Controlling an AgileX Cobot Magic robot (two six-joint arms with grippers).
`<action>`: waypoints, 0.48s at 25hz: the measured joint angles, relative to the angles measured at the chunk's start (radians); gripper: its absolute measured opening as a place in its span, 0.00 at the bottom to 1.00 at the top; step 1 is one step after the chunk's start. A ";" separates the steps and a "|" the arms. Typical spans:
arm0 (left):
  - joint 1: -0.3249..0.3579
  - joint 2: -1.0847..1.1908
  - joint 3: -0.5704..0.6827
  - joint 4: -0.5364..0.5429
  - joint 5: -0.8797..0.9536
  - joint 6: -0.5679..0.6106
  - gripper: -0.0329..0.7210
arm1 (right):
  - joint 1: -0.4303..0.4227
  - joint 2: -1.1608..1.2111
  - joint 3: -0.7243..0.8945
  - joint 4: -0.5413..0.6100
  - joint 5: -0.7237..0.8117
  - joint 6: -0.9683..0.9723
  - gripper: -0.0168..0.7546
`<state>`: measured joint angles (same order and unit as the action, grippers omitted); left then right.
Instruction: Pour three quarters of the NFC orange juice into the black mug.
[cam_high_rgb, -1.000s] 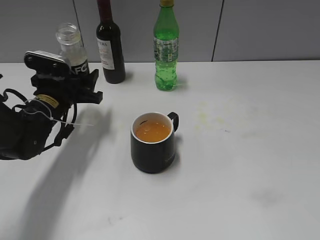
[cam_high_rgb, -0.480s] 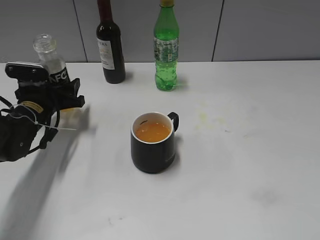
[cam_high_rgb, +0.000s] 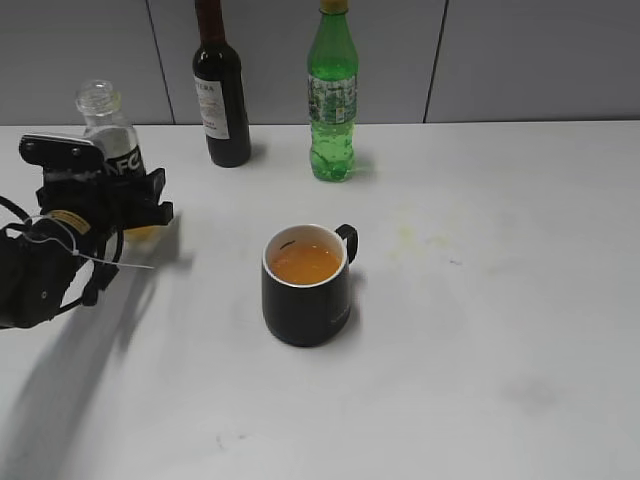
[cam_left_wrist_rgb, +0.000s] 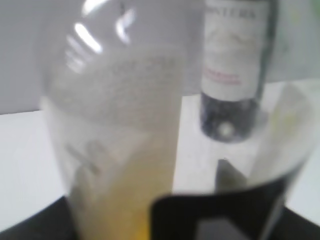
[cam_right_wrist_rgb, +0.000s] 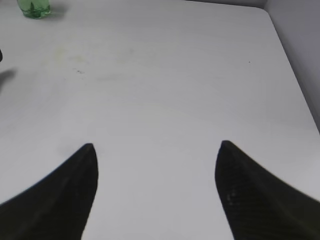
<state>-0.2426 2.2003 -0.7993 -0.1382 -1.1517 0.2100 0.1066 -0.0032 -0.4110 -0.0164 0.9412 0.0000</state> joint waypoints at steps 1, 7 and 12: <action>0.000 0.003 0.000 0.005 0.005 0.000 0.67 | 0.000 0.000 0.000 0.000 0.000 0.000 0.74; 0.000 0.004 0.000 0.020 0.014 -0.002 0.67 | 0.000 0.000 0.000 0.000 0.000 0.000 0.74; 0.000 0.018 -0.009 0.020 0.011 -0.004 0.67 | 0.000 0.000 0.000 0.000 0.000 0.000 0.74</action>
<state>-0.2426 2.2179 -0.8087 -0.1177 -1.1406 0.2065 0.1066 -0.0032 -0.4110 -0.0164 0.9412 0.0000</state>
